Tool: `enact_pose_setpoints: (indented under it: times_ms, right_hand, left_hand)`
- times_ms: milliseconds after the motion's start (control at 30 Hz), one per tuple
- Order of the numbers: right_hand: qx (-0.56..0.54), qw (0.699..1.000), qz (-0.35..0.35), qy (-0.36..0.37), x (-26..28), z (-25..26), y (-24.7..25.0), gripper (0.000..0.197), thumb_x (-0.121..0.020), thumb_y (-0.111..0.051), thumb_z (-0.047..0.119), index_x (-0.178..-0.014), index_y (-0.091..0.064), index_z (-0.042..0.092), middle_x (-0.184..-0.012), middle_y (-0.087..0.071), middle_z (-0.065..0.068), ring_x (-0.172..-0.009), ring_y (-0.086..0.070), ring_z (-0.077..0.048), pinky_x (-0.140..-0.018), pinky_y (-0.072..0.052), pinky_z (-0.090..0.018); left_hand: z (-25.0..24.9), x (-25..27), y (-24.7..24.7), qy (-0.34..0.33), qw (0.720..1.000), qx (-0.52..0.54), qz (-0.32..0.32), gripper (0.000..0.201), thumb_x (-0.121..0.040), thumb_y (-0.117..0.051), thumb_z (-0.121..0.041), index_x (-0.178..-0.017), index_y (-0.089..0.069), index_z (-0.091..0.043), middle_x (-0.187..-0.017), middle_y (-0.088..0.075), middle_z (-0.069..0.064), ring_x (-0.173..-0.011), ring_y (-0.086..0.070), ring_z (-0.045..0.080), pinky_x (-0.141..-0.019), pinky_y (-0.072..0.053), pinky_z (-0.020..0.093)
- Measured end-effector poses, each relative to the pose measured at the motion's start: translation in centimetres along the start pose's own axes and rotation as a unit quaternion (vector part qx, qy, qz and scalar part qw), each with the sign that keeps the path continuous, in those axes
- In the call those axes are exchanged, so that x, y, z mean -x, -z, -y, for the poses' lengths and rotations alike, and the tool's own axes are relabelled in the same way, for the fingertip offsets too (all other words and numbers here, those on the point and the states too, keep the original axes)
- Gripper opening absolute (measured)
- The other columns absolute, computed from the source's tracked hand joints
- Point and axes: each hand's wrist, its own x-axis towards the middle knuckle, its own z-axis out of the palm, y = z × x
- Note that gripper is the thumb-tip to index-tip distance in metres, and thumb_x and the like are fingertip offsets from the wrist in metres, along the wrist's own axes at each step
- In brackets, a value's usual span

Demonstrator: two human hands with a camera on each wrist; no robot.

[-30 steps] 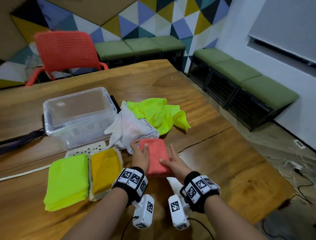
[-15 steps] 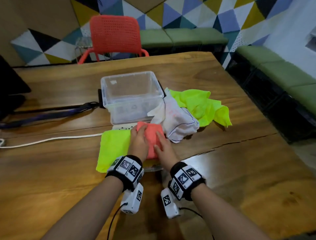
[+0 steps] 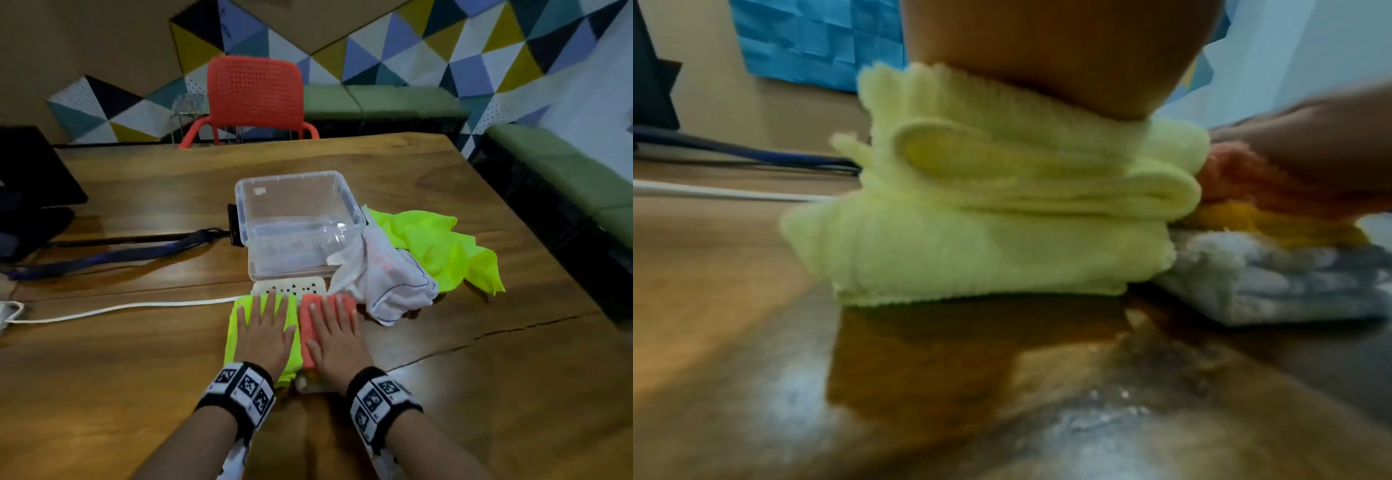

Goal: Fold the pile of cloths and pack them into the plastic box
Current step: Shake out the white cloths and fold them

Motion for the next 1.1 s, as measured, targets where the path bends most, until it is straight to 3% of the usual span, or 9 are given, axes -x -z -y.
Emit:
enact_pose_setpoints:
  times_ms: [67, 133, 400, 500, 567, 633, 700, 933, 1100]
  right_hand:
    - [0.006, 0.999, 0.007, -0.034, -0.9, 0.1, -0.3, 0.072, -0.080, -0.036, 0.044, -0.147, -0.023, 0.020, -0.146, -0.041, -0.012, -0.145, 0.015, -0.026, -0.111, -0.007, -0.046]
    - [0.001, 0.999, 0.005, -0.053, -1.4, 0.7, -0.2, 0.064, -0.079, -0.036, 0.043, -0.138, -0.035, 0.018, -0.140, -0.049, -0.012, -0.145, 0.015, -0.026, -0.109, -0.008, -0.049]
    - [-0.025, 0.999, 0.022, -0.032, -2.2, 0.8, -0.4, 0.068, -0.080, -0.035, 0.045, -0.143, -0.030, 0.019, -0.144, -0.037, -0.008, -0.146, -0.001, -0.025, -0.111, -0.014, -0.049]
    - [-0.056, 0.997, 0.055, 0.008, -2.6, -0.6, 2.3, 0.067, -0.091, -0.012, 0.057, -0.146, -0.026, 0.020, -0.154, -0.025, -0.006, -0.144, -0.019, -0.023, -0.117, -0.015, -0.043]
    - [-0.172, 0.983, 0.051, -0.046, -2.2, -2.2, 4.5, 0.078, -0.085, -0.004, 0.062, -0.140, -0.040, 0.020, -0.153, -0.025, -0.008, -0.141, -0.024, -0.025, -0.116, -0.015, -0.037]
    - [-0.194, 0.968, -0.048, -0.151, -2.0, -4.7, 6.3, 0.060, -0.085, -0.023, 0.047, -0.127, -0.054, 0.017, -0.146, -0.034, -0.010, -0.134, -0.032, -0.028, -0.110, -0.023, -0.036]
    - [-0.151, 0.953, -0.058, -0.256, -1.7, -7.8, 7.2, 0.039, -0.088, -0.041, 0.028, -0.123, -0.055, 0.020, -0.147, -0.030, -0.009, -0.134, -0.030, -0.029, -0.108, -0.025, -0.035]
    - [-0.268, 0.873, 0.023, -0.408, -0.4, -13.9, 5.2, 0.036, -0.087, -0.047, 0.012, -0.116, -0.064, 0.027, -0.142, -0.037, -0.013, -0.129, -0.036, -0.033, -0.104, -0.031, -0.033]
    - [-0.435, 0.813, -0.067, -0.382, -1.6, -14.2, 5.0, 0.037, -0.088, -0.040, -0.006, -0.122, -0.056, -0.006, -0.132, -0.052, -0.021, -0.124, -0.047, -0.032, -0.100, -0.036, -0.030]
  left_hand:
    - [0.2, -0.3, -0.7, -0.003, 1.000, 0.009, -0.012, 0.069, -0.095, 0.000, -0.047, -0.135, -0.048, -0.019, -0.142, -0.047, 0.008, -0.130, -0.045, 0.034, -0.109, -0.015, 0.048]
    - [0.5, -0.2, -1.0, -0.016, 1.000, 0.010, 0.009, 0.062, -0.098, -0.002, -0.044, -0.133, -0.046, -0.020, -0.135, -0.055, 0.007, -0.129, -0.042, 0.031, -0.109, -0.010, 0.046]
    - [0.6, -0.4, -1.5, -0.015, 1.000, 0.014, -0.015, 0.057, -0.097, -0.004, -0.041, -0.135, -0.041, -0.020, -0.136, -0.054, 0.008, -0.130, -0.039, 0.031, -0.112, -0.004, 0.045]
    - [-0.7, -0.3, 0.7, 0.012, 0.999, -0.004, -0.040, 0.056, -0.094, -0.018, -0.037, -0.147, -0.026, -0.022, -0.155, -0.025, 0.005, -0.144, -0.021, 0.030, -0.117, 0.001, 0.048]
    - [-2.2, -0.5, 2.1, -0.004, 0.998, 0.015, -0.061, 0.057, -0.092, -0.027, -0.033, -0.148, -0.023, -0.020, -0.157, -0.019, 0.006, -0.145, -0.015, 0.029, -0.116, -0.009, 0.052]
    - [-4.1, -0.7, 3.0, -0.069, 0.993, 0.032, -0.088, 0.057, -0.082, -0.033, -0.033, -0.133, -0.051, -0.014, -0.140, -0.049, 0.011, -0.129, -0.047, 0.034, -0.101, -0.038, 0.056]
    - [-5.9, -0.6, 2.6, -0.122, 0.990, 0.015, -0.069, 0.057, -0.077, -0.035, -0.036, -0.121, -0.062, -0.015, -0.126, -0.062, 0.010, -0.113, -0.061, 0.032, -0.088, -0.049, 0.053]
    - [-7.8, 0.2, -1.2, -0.171, 0.984, -0.048, 0.002, 0.061, -0.072, -0.035, -0.040, -0.124, -0.056, -0.015, -0.125, -0.061, 0.017, -0.121, -0.040, 0.031, -0.097, -0.027, 0.047]
    - [-9.9, -0.7, 1.0, -0.102, 0.994, -0.041, -0.018, 0.053, -0.065, -0.035, -0.034, -0.097, -0.074, -0.019, -0.102, -0.071, 0.009, -0.092, -0.068, 0.029, -0.075, -0.055, 0.045]
